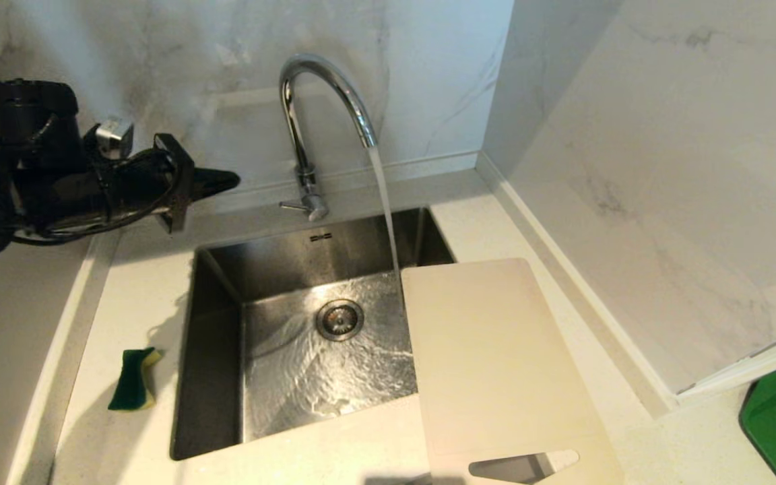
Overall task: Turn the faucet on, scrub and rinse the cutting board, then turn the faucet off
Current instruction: Turn off the tap
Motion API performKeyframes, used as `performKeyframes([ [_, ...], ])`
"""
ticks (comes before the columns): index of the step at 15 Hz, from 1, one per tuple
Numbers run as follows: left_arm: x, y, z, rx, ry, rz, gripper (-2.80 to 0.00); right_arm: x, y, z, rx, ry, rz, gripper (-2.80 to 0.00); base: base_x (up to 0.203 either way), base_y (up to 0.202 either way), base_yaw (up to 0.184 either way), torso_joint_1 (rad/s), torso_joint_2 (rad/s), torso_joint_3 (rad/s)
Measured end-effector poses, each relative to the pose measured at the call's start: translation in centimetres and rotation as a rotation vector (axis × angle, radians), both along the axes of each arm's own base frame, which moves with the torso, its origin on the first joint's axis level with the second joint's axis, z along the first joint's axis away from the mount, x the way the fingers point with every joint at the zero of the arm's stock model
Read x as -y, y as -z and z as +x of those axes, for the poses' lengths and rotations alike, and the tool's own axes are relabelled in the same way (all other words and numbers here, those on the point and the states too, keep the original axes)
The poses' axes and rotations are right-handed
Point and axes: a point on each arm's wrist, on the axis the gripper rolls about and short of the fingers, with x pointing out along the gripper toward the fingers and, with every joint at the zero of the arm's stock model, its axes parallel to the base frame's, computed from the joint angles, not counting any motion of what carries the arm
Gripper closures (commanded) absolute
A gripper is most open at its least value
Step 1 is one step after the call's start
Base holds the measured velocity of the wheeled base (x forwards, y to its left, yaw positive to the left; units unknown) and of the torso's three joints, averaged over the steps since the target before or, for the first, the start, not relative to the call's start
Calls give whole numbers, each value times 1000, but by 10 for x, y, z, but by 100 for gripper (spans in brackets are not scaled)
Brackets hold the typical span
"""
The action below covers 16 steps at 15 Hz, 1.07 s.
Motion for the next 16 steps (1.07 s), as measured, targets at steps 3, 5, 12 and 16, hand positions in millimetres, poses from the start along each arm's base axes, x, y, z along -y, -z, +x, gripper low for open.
performKeyframes([
  [3,25,14,24,105,0,-65,0,0,0,0,1,0,0,0,0,0,0,0,0,0],
  [5,32,28,37,141,11,-64,0,0,0,0,1,-1,0,0,0,0,0,0,0,0],
  [12,59,76,65,362,63,122,0,0,0,0,1,0,0,0,0,0,0,0,0,0],
  [16,65,94,79,401,77,212,0,0,0,0,0,0,0,0,0,0,0,0,0,0],
])
